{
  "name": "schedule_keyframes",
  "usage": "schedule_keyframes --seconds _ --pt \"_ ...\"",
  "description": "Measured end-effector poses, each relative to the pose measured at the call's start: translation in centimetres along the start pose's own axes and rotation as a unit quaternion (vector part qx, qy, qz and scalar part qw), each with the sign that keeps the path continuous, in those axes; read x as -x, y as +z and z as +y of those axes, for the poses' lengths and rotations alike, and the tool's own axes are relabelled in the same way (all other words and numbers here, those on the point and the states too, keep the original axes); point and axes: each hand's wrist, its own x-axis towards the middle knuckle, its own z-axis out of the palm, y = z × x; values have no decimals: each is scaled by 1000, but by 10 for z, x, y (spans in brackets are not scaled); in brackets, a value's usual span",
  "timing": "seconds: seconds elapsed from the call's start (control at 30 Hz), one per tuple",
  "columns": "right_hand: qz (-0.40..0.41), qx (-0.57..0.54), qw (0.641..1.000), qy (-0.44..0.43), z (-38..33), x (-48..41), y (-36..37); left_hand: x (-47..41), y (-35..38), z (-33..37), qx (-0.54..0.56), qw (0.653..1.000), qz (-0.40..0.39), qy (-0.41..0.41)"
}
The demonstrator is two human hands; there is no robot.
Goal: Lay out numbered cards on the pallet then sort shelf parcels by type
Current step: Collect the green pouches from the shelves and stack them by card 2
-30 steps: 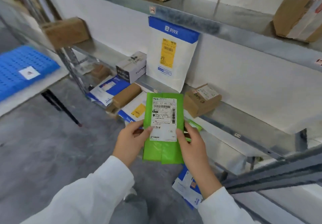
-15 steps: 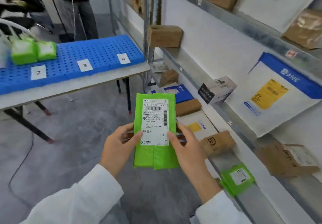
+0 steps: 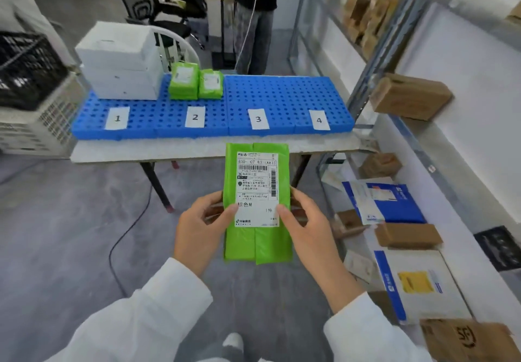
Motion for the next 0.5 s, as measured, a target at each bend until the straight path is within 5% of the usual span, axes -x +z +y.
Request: schedule_keyframes --seconds 0.5 --pt "-91 -3 996 -14 -18 -119 71 -98 -32 -3 14 995 101 -12"
